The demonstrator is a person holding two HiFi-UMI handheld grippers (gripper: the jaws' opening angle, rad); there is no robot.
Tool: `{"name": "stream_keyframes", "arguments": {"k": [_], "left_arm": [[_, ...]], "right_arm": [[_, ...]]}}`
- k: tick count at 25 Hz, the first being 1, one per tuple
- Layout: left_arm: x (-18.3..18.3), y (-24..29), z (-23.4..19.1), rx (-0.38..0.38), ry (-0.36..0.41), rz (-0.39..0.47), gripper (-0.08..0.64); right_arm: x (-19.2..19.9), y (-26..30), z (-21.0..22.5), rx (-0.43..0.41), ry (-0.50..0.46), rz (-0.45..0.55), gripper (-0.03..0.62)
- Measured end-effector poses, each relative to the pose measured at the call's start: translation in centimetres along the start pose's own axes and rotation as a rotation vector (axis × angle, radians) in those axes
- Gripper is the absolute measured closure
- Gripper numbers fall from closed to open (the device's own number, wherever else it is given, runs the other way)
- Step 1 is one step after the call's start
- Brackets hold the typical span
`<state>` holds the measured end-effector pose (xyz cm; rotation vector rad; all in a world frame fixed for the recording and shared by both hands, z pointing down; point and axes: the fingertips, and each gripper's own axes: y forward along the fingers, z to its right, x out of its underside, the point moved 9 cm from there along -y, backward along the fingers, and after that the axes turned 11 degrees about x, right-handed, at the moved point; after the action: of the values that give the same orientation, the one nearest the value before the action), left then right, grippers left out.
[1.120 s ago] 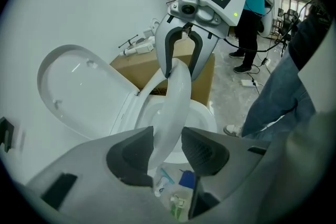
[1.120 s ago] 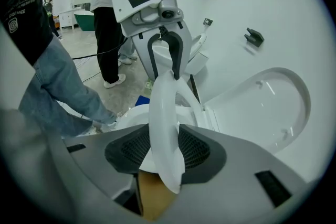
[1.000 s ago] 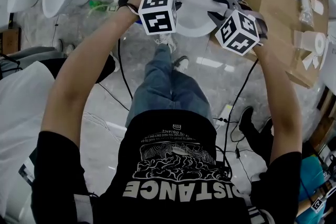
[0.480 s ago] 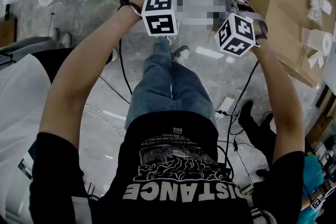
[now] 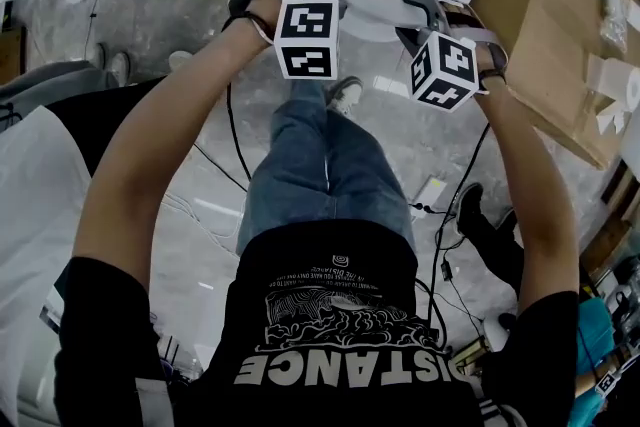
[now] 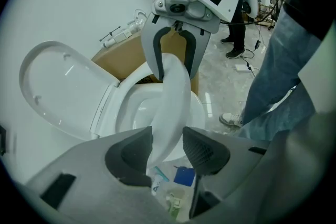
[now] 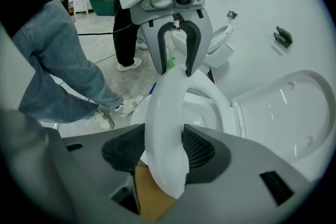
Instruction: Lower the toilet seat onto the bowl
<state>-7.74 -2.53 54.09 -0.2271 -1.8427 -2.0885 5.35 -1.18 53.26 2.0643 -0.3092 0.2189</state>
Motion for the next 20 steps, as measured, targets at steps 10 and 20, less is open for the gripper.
{"name": "stream_keyframes", "arguments": {"k": [10, 20], "left_arm": [[1.3, 3.7, 1.9, 0.028, 0.021, -0.018, 0.38], [2.1, 7.3, 3.5, 0.015, 0.044, -0.061, 0.38]], "right_arm": [[0.8, 3.3, -3.3, -0.039, -0.022, -0.014, 0.367], [1.7, 6.5, -6.1, -0.073, -0.089, -0.04, 0.357]]}}
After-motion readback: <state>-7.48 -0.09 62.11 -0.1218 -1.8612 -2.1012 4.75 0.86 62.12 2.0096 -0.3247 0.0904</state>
